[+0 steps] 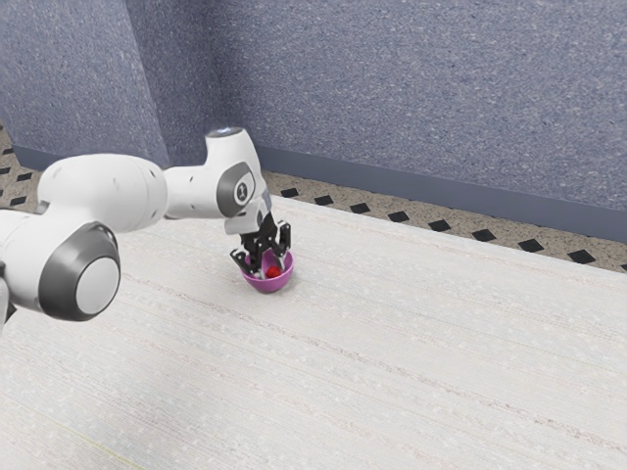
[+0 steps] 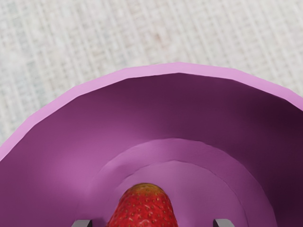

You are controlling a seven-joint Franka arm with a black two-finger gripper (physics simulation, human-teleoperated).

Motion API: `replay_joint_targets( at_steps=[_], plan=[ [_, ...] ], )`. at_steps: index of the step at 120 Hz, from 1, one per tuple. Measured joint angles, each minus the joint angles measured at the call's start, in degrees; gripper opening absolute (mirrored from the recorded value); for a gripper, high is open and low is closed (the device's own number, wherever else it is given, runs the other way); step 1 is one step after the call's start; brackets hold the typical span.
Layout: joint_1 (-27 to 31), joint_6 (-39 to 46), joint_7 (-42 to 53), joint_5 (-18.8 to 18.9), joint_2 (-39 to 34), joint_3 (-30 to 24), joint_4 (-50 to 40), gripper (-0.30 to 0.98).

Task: Take strawberry from the bowl

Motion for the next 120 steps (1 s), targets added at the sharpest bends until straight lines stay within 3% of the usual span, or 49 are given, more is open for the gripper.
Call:
replay_joint_targets(
  at_steps=[36, 48, 68, 97, 120],
  plan=[
    [0.0, 0.0, 0.5, -0.2, -0.3, 0.0, -0.3, 0.33],
    [0.0, 0.1, 0.4, 0.0, -0.8, 0.0, -0.8, 0.14],
    [0.0, 0.4, 0.4, -0.3, -1.8, 0.0, -1.1, 0.07],
    [-4.4, 0.9, -0.9, 1.6, -18.9, 0.0, -17.8, 0.02],
    [-11.8, 1.2, -4.0, 3.1, -22.3, -0.3, -22.5, 0.01]
  ],
)
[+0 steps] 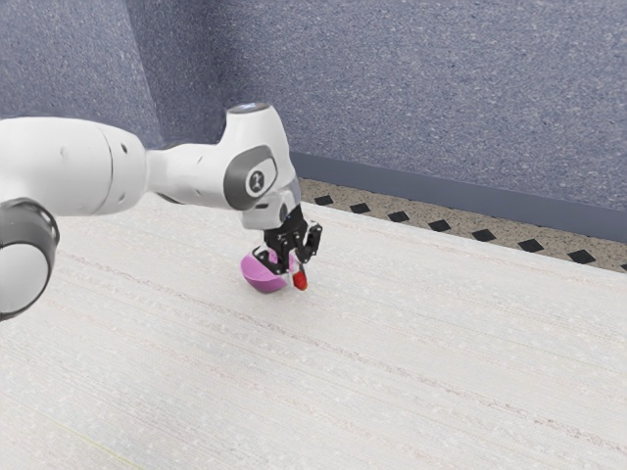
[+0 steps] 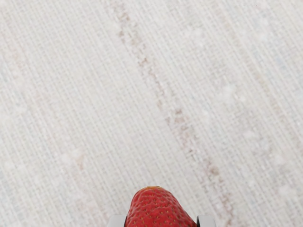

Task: Take strawberry from the bowl

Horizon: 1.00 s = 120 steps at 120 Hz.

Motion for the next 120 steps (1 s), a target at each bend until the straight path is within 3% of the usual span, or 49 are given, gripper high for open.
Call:
replay_joint_targets(
  at_steps=[50, 68, 97, 120],
  plan=[
    [-1.7, 2.7, -4.8, 0.1, 8.5, -1.3, 4.0, 0.01],
    [-1.6, 2.5, -6.1, 0.3, 8.0, -1.3, 4.4, 0.3],
    [-2.8, 0.5, -10.5, 1.1, -7.0, 1.2, 0.7, 0.56],
    [-2.3, -13.7, -22.7, 5.9, -25.4, 5.3, 1.0, 0.64]
  ],
)
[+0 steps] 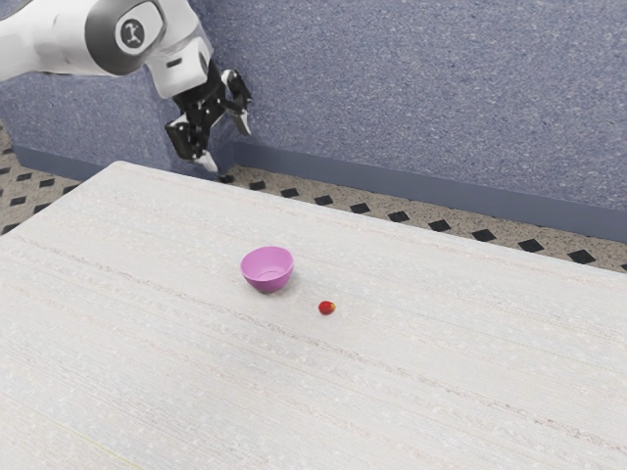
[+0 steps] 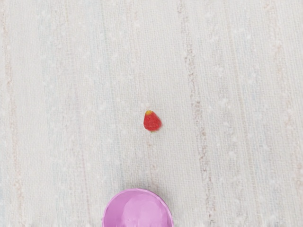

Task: Take strawberry from the bowl

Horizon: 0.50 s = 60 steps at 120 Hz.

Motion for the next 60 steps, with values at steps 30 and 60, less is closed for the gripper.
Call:
replay_joint_targets(
  at_steps=[30, 60],
  plan=[
    [1.8, -19.9, -24.7, 6.1, -8.0, 2.4, 0.6, 0.67],
    [8.2, -26.8, -46.2, 5.0, -7.8, -4.3, 0.1, 0.68]
  ],
)
